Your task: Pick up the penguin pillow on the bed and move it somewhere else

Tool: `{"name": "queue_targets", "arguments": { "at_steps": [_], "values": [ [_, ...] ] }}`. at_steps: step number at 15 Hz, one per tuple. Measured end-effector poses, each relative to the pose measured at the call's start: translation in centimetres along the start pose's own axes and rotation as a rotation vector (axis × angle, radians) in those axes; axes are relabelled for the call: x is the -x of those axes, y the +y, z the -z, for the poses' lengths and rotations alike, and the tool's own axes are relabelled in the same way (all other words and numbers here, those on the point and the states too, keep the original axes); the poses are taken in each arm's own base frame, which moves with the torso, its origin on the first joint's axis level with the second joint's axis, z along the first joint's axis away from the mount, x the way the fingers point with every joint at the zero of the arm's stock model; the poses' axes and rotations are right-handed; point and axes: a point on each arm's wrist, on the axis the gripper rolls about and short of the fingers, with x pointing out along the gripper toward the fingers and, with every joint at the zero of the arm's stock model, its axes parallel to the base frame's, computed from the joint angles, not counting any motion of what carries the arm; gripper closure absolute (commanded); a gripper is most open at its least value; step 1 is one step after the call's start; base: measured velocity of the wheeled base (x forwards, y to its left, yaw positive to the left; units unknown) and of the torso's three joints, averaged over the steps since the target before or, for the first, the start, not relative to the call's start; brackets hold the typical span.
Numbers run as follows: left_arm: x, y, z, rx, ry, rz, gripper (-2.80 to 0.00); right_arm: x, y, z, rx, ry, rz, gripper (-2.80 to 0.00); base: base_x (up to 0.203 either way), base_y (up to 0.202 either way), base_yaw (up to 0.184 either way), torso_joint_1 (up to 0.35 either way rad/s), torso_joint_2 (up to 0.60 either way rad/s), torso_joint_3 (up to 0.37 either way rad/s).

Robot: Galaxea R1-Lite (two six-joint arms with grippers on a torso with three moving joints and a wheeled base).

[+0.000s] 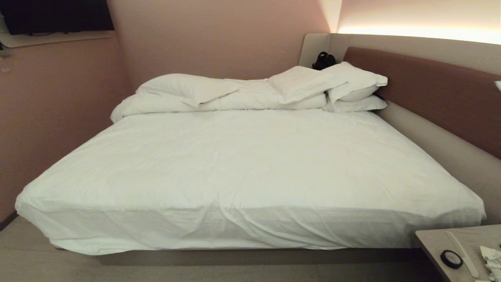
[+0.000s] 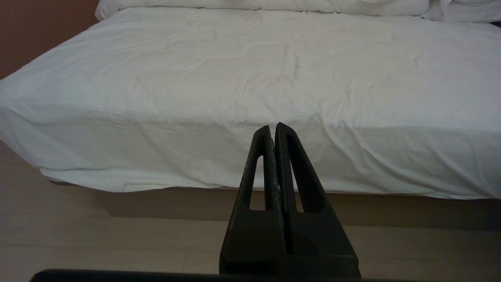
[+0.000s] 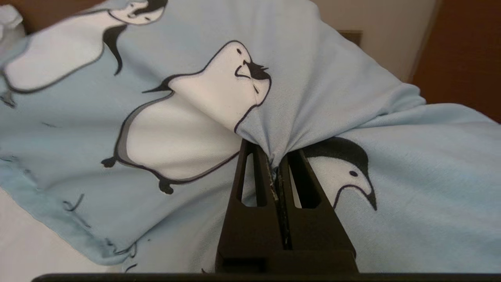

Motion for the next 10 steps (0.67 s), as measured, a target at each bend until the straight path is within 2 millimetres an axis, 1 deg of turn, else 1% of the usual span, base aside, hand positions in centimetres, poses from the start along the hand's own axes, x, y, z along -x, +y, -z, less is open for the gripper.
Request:
{"name": "queue_targets", "arguments": {
  "at_steps": [4, 10],
  "values": [
    [0.0, 0.0, 0.0, -0.001, 0.000, 0.000, 0.00, -0.9, 1.2, 0.2, 0.031, 0.039, -0.029, 0.00, 0.000, 0.184, -0.001, 0.003, 0.00, 0.001],
    [0.0, 0.0, 0.0, 0.001, 0.000, 0.000, 0.00, -1.3, 1.6, 0.5, 0.047, 0.053, -0.022, 0.00, 0.000, 0.195, -0.002, 0.002, 0.00, 0.001]
  ]
}}
